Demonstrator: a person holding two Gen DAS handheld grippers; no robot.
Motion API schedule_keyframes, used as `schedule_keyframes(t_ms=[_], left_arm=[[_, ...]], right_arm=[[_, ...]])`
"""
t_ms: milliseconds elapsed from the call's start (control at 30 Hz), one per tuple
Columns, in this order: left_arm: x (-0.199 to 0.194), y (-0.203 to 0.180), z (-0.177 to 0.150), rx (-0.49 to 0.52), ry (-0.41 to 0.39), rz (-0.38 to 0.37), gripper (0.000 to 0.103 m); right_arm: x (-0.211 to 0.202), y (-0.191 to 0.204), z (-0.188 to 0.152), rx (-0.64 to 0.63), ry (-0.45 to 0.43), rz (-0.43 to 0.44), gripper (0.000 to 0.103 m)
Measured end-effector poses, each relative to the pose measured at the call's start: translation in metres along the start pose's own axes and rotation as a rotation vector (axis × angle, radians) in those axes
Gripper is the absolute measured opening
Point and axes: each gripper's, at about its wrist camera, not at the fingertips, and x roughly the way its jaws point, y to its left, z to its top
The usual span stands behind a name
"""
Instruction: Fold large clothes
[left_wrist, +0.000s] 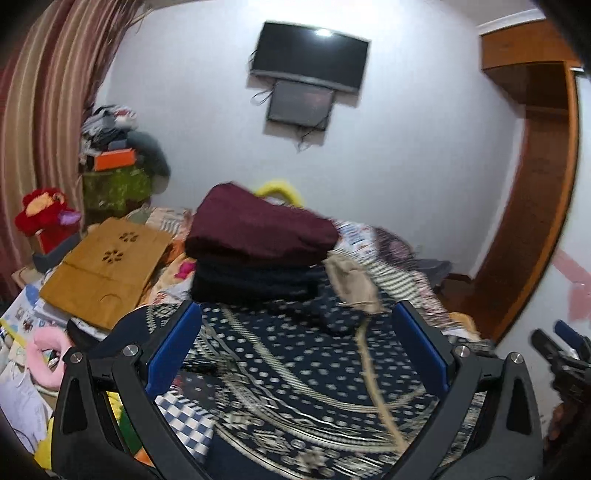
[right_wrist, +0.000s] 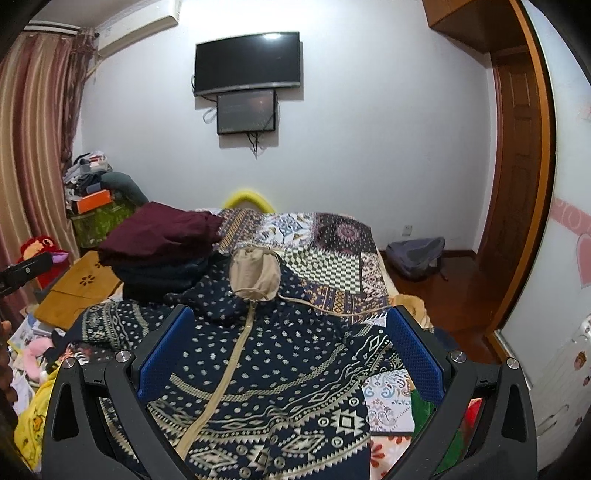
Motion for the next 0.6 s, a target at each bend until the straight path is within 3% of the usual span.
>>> schedule_keyframes(t_ms=[100, 300, 400, 600], left_arm=[[0.032, 0.023, 0.001, -0.028, 0.053, 0.039, 0.103], [0.097, 0.091, -0.016, -0.189, 0.174, 0.094, 0.103], [0.129, 0.132, -0.033, -0.281, 0.274, 0.118, 0.103], [0.158, 0.198, -0.067, -0.435, 0.405, 0.152, 0.102]], right_arm=[[0.021, -0.005, 0.002, 0.012, 0.041, -0.004, 0.103], [0.064, -0.016, 0.001, 0.050, 0.134, -0.013, 0.103], [0.081, -0.021, -0.003, 0.072, 0.184, -0.013, 0.103], [0.114, -0.031, -0.013, 0.137, 0.291, -0.011, 0.103]])
